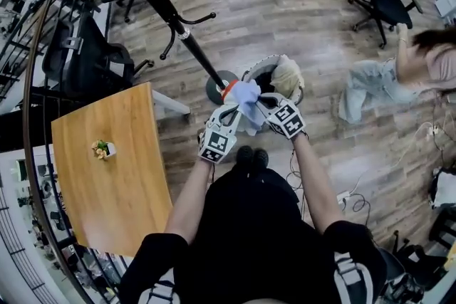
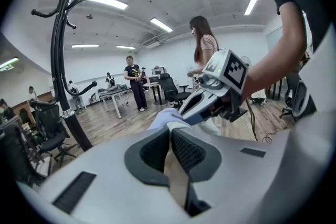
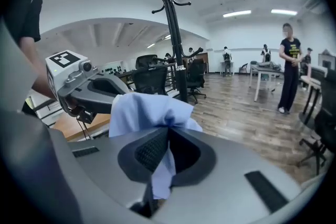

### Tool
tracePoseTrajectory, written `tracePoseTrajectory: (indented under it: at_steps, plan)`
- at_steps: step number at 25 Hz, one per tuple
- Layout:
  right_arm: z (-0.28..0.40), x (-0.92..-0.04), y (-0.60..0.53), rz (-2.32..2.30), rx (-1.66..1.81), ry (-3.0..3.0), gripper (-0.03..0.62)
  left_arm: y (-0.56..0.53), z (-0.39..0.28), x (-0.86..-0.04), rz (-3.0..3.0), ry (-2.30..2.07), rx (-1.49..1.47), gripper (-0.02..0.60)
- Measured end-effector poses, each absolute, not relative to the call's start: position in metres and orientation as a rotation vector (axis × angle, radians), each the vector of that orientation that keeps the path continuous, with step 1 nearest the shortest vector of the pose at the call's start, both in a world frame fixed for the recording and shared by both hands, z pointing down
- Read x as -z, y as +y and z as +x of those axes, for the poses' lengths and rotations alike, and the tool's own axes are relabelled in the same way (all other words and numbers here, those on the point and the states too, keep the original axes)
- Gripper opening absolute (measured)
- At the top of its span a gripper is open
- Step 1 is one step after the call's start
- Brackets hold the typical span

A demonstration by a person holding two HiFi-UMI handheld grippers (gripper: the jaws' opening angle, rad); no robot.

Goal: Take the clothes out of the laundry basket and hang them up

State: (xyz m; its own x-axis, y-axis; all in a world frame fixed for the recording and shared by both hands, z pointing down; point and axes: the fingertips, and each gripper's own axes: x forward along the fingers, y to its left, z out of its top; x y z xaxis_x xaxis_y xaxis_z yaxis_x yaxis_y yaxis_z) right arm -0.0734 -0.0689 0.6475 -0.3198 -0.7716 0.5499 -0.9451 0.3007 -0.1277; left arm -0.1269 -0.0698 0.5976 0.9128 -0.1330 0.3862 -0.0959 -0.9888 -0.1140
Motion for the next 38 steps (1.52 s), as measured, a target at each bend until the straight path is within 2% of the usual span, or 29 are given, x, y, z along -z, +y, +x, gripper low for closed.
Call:
tracePoseTrajectory:
  at_steps: [7,20,23,30,38]
  plan:
    - [-0.062,-0.584,-0.085,1.628,-0.454,-2.280,0.017,-0.086,-0.157,-0.612,-2.981,0.333,0.684,0.032]
    - [-0.107,-0.524,-0.102,1.429,-0.272,-2.431,0.015,-0.073,-0.152,-0.631,-3.080,0.344,0.733,0.035]
    - [-0.107,-0.526,-0.096,1.422,-0.289,-2.447,0.015,-0.077,-0.166,-0.642,-3.089,0.381,0.774,0.100]
    - [-0.105,-0.504,-0.077,1.372,-0.282,-2.560,0.015,-0.096,-0.201,-0.717,-2.995,0.398,1.096,0.175]
    - [-0.099,-0.455,-0.044,1.338,-0.202,-2.634,0.015,-0.121,-0.155,-0.752,-2.868,0.286,1.195,0.217]
